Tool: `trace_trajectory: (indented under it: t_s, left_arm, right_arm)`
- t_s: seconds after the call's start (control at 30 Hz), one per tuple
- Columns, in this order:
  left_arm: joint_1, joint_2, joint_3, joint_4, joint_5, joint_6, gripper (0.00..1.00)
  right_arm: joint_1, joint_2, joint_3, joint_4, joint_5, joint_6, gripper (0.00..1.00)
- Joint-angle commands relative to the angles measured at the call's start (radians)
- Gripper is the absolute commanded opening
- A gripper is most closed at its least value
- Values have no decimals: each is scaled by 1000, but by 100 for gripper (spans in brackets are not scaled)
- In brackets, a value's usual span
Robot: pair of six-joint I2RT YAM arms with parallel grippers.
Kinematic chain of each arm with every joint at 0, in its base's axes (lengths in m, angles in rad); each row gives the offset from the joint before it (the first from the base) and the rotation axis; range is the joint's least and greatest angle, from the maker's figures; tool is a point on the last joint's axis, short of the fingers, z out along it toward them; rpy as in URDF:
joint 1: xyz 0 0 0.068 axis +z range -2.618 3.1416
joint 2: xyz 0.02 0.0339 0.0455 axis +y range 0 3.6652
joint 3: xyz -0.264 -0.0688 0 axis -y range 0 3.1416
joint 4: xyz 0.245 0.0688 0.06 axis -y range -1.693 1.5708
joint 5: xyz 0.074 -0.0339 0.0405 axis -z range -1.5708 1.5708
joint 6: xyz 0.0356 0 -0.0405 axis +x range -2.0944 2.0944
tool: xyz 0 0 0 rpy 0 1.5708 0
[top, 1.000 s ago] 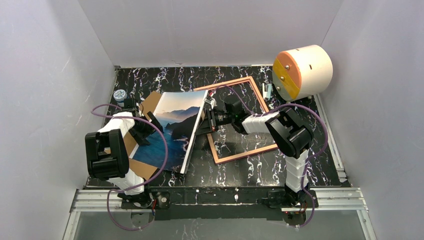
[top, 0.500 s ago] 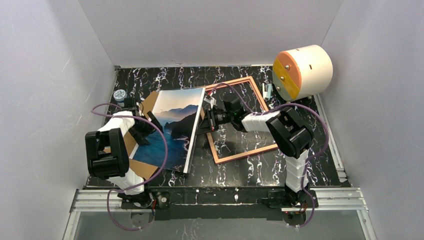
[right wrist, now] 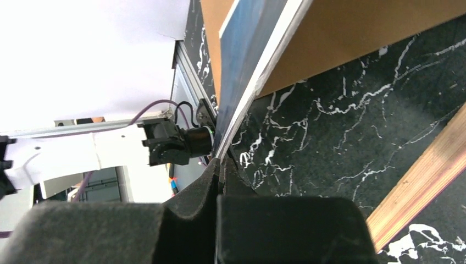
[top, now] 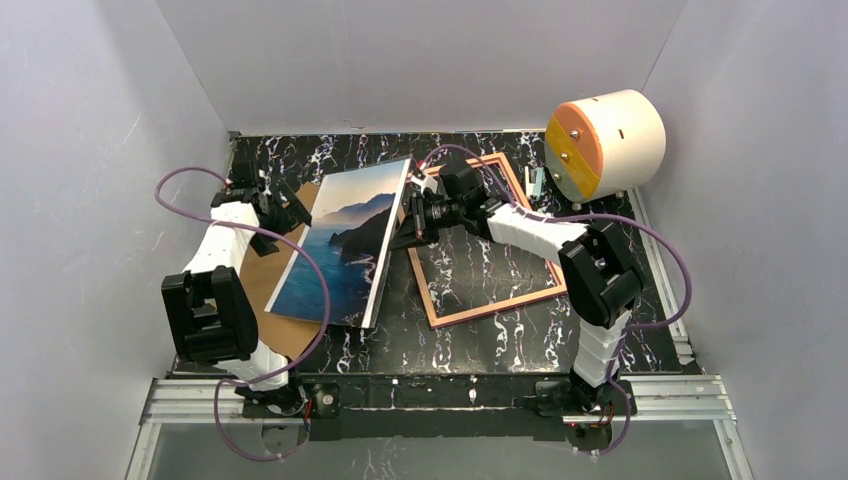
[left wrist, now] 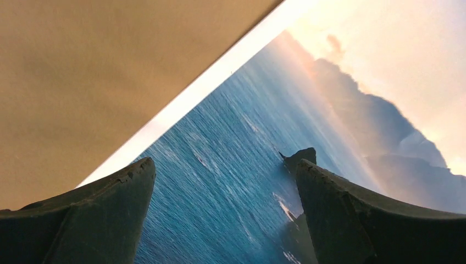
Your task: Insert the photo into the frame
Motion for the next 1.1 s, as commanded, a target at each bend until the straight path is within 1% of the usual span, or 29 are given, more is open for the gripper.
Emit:
trace_trajectory:
  t_s: [0.0, 0.1, 0.2, 0.3, 0.4, 0.57, 0.63, 0.7, 0.77, 0.93, 1.0, 1.07]
  left_arm:
    - [1, -56, 75, -52, -32, 10, 98]
    - [1, -42, 97, -50, -21, 16, 98]
    - [2, -21, 111, -47, 13, 26, 98]
    - [0, -9, 110, -42, 35, 37, 98]
    - [1, -2, 94, -32, 42, 37, 98]
    - [1, 19, 45, 16, 98, 14, 98]
    - [-1, 32, 17, 36, 118, 2, 98]
    - [-3, 44, -26, 65, 134, -12, 98]
    - [-5, 59, -79, 104, 152, -28, 98]
    - [-11, 108, -170, 149, 137, -42, 98]
    - [-12, 121, -189, 153, 117, -54, 98]
    - [-11, 129, -205, 158, 117, -77, 98]
  right_arm:
    - [1, -73, 141, -212, 29, -34, 1]
    - [1, -74, 206, -332, 36, -61, 1]
    - [-11, -90, 236, -434, 26, -85, 1]
    - [-37, -140, 199, -511, 46, -127, 1]
    - [-91, -195, 153, -589, 60, -186, 1]
    - [-181, -240, 50, -633, 27, -275, 1]
    - [-213, -244, -7, -615, 19, -315, 1]
    - [-250, -248, -89, -533, -37, -334, 1]
    - [-277, -255, -184, -420, -67, -314, 1]
    - [-294, -266, -294, -204, -61, -236, 2]
    - [-295, -268, -324, -137, -49, -206, 8]
    - [-299, -259, -348, -66, -25, -153, 19]
